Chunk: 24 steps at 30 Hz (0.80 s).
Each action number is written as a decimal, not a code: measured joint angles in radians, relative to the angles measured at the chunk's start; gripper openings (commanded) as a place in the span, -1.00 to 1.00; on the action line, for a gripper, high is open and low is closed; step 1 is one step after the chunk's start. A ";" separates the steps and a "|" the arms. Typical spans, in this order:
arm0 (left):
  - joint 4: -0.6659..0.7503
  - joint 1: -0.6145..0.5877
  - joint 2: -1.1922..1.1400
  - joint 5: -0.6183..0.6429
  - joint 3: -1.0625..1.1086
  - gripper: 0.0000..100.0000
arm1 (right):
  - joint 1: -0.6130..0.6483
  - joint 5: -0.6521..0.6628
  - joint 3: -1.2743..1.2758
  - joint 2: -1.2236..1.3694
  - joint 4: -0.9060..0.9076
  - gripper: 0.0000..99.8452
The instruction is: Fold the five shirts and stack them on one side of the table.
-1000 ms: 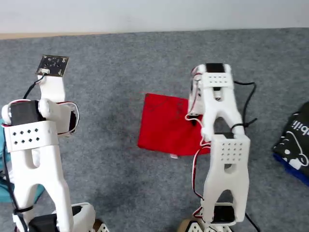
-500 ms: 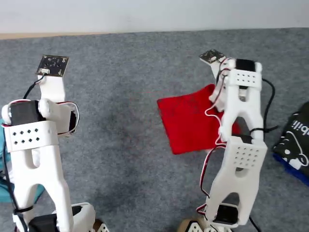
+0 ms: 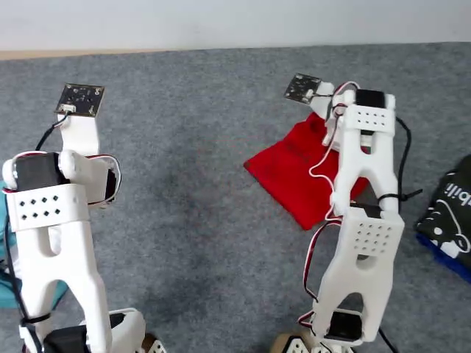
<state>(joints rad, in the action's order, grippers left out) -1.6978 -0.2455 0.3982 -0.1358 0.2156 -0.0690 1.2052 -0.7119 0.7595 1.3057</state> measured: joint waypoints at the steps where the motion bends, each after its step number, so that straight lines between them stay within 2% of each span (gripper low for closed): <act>1: 0.000 0.000 0.000 0.000 0.000 -0.99 | 0.002 0.002 0.000 0.000 0.003 -0.80; 5: 0.000 0.000 0.000 0.000 0.000 -0.99 | 0.000 -0.009 -0.005 0.000 0.008 -0.65; 7: 0.000 0.000 0.000 0.000 0.000 -0.99 | 0.000 -0.075 -0.041 -0.014 0.008 -0.59; 16: 0.000 0.000 0.000 0.000 0.000 -0.99 | -0.015 -0.428 -0.163 -0.124 0.120 -0.56; 24: 0.000 0.000 0.000 0.000 0.000 -0.99 | -0.020 -0.852 -0.169 -0.249 0.351 -0.56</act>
<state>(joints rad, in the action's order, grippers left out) -1.6978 -0.2455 0.3982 -0.1358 0.2156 -0.0890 0.3537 -0.8807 0.5109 1.6571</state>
